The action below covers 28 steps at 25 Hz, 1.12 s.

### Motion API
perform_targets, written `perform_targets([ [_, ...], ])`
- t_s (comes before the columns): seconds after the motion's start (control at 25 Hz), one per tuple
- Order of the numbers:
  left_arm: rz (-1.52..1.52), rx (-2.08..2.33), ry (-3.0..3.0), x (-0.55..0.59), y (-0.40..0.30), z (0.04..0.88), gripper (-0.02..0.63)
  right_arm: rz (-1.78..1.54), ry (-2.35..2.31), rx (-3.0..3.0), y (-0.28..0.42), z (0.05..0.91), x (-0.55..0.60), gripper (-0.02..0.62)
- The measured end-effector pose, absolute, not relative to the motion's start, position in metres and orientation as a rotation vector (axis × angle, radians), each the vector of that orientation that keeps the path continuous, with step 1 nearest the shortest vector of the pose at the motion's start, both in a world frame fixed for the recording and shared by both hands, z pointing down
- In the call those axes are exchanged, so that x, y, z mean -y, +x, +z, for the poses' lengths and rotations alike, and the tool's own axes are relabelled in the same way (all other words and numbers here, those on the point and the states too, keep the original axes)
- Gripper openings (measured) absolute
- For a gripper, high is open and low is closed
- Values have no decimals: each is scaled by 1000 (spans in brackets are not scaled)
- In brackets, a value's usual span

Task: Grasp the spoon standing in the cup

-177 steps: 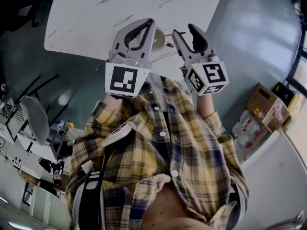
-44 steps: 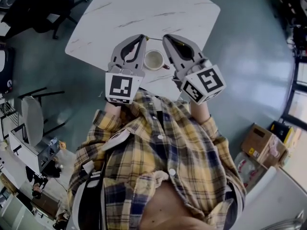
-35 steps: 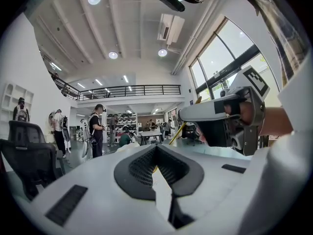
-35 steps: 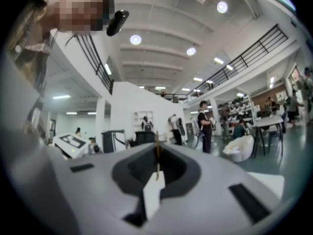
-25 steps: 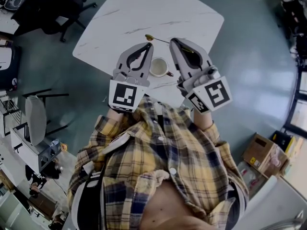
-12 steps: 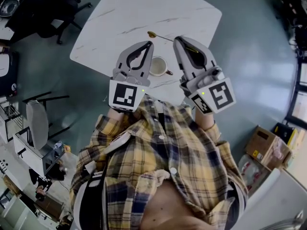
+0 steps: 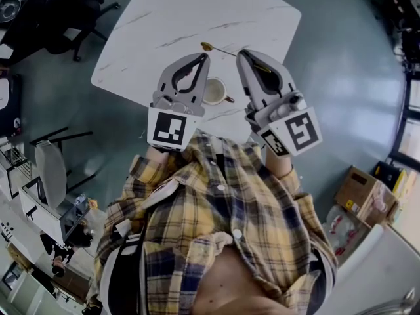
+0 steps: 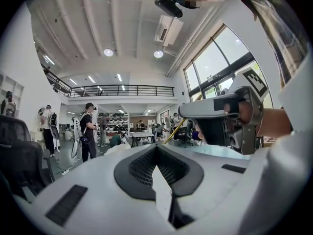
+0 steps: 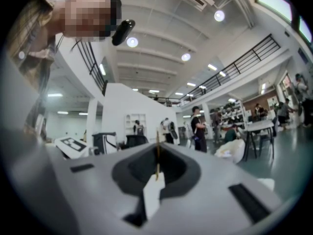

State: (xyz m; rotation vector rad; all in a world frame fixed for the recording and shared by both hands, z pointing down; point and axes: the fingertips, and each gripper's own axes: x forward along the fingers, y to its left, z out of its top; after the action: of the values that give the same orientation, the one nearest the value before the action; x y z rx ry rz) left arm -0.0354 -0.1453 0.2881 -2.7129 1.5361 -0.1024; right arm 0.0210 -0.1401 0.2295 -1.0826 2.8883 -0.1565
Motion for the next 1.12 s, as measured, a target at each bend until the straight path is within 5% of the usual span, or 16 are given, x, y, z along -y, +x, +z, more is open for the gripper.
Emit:
perform_targets([
  [1.12,-125,-1502,-2688,157,-27,288,15,-187,-1121,-2902,31,242,151,31],
])
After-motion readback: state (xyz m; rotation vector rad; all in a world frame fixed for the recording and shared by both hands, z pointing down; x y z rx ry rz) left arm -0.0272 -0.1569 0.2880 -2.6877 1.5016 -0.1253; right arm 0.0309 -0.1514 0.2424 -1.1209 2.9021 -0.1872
